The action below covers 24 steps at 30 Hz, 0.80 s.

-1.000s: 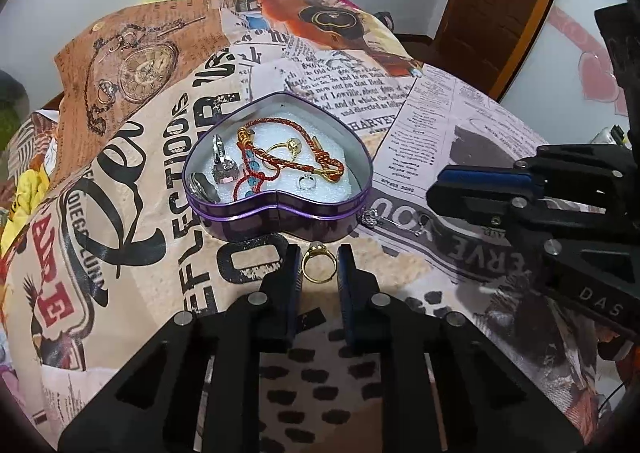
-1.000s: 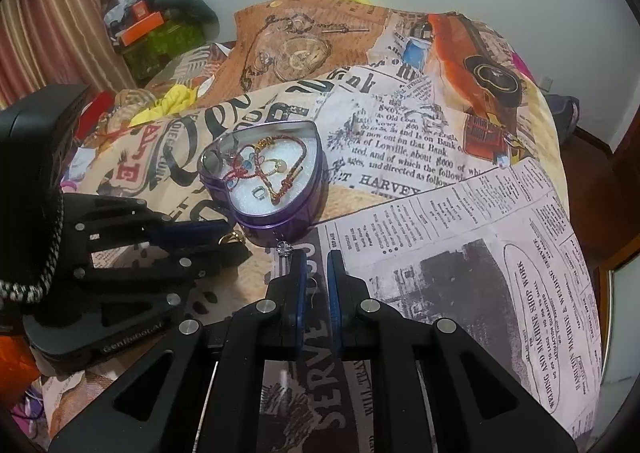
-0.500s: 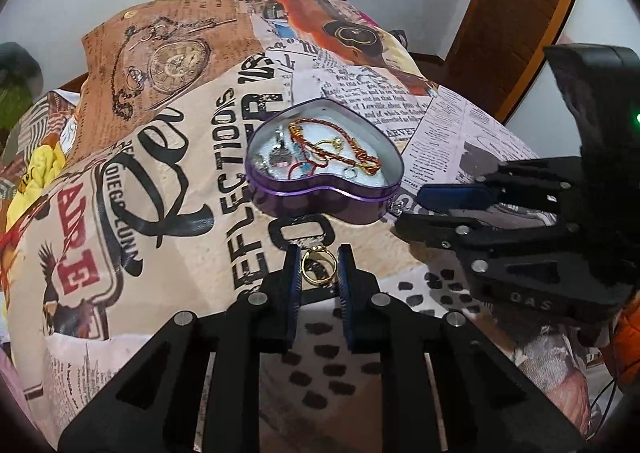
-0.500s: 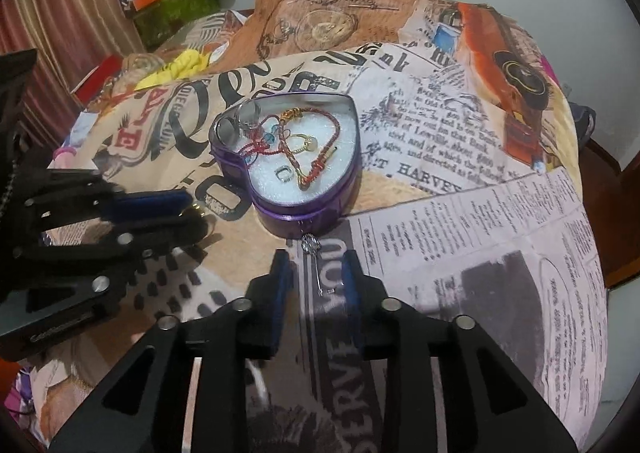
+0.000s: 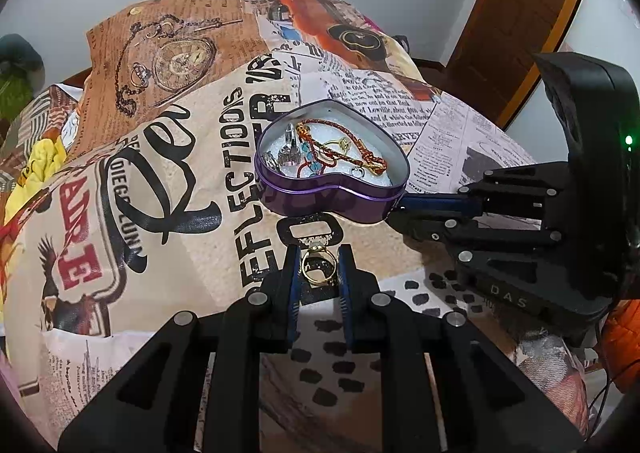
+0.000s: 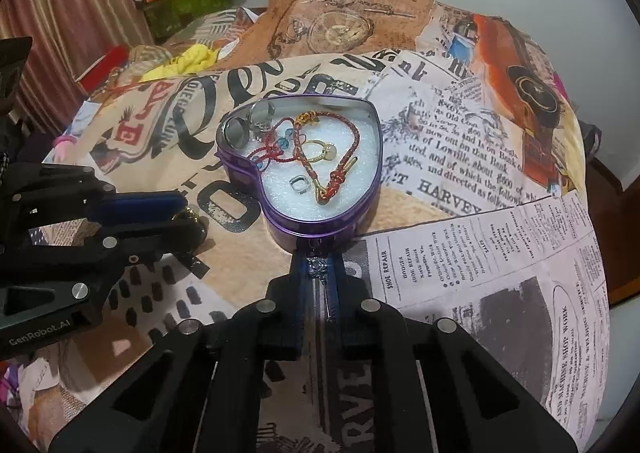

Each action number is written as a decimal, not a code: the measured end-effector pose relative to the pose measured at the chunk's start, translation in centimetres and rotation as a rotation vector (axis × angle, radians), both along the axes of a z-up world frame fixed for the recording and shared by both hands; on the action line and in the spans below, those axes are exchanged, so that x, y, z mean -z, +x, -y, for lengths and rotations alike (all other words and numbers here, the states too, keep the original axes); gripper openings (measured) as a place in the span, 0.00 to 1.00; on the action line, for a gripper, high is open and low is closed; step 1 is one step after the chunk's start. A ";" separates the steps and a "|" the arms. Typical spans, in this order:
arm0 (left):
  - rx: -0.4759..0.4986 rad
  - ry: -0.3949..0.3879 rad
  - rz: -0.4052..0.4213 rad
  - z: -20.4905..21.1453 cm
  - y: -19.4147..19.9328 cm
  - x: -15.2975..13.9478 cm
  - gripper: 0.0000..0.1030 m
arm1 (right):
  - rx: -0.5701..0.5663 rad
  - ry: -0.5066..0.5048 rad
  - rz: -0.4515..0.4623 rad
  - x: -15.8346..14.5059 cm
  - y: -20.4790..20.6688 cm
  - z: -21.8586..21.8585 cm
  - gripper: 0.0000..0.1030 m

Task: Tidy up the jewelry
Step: 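Carry both items over the heart tin and open both tools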

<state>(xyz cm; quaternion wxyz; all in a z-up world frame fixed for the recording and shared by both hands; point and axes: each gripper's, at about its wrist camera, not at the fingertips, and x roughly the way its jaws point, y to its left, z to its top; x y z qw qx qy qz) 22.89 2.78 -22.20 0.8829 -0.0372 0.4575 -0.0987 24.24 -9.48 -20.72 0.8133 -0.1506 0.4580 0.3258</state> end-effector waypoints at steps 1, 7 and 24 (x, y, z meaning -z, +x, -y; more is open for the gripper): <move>-0.001 0.000 0.002 0.0 0.0 -0.1 0.16 | 0.001 0.002 0.000 -0.1 -0.1 0.0 0.09; -0.005 0.005 0.031 0.0 -0.2 -1.4 0.16 | 0.024 0.026 0.022 -1.4 -0.4 0.6 0.09; -0.002 0.020 0.140 0.3 1.7 -5.5 0.16 | 0.095 0.180 0.134 -7.7 1.2 1.5 0.09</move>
